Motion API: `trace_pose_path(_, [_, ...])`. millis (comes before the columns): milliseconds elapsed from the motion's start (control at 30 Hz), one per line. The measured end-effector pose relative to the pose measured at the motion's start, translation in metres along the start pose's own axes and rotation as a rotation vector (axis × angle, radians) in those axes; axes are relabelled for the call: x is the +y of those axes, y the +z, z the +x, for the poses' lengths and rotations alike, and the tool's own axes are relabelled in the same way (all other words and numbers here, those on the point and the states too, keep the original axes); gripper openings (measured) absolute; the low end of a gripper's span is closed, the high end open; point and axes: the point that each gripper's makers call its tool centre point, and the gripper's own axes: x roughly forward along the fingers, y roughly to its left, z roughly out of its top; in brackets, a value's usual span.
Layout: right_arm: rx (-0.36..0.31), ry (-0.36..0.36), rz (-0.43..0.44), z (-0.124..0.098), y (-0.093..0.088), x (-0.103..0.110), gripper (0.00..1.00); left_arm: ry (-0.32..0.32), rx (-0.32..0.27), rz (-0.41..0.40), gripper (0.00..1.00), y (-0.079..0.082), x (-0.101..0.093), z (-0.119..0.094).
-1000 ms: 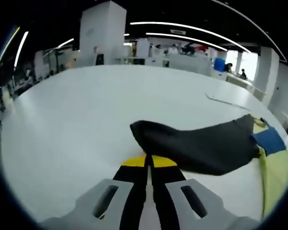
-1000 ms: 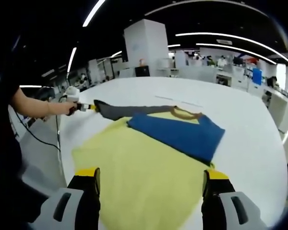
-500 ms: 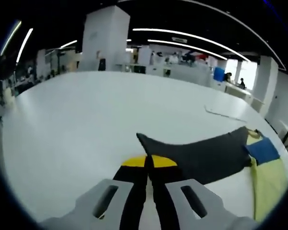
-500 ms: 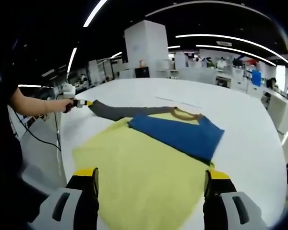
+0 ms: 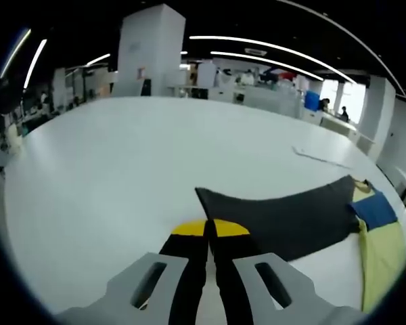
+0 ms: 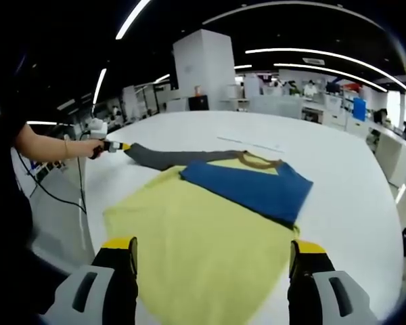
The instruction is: Fold the garment on the visible template until the final outline fits inside the template.
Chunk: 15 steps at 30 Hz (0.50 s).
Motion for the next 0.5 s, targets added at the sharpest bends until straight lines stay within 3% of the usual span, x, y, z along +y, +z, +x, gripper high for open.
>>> trace_pose_path(300, [-0.008,0.02,-0.001,-0.002,-0.001,0.006,0.96,-0.033,-0.02,-0.02,0.0,0.01,-0.012,-0.004])
trace_pose_path(500, [-0.011,0.03,-0.004,-0.003,-0.002,0.006,0.98,-0.052,-0.024,0.017,0.0,0.018,-0.025,-0.006])
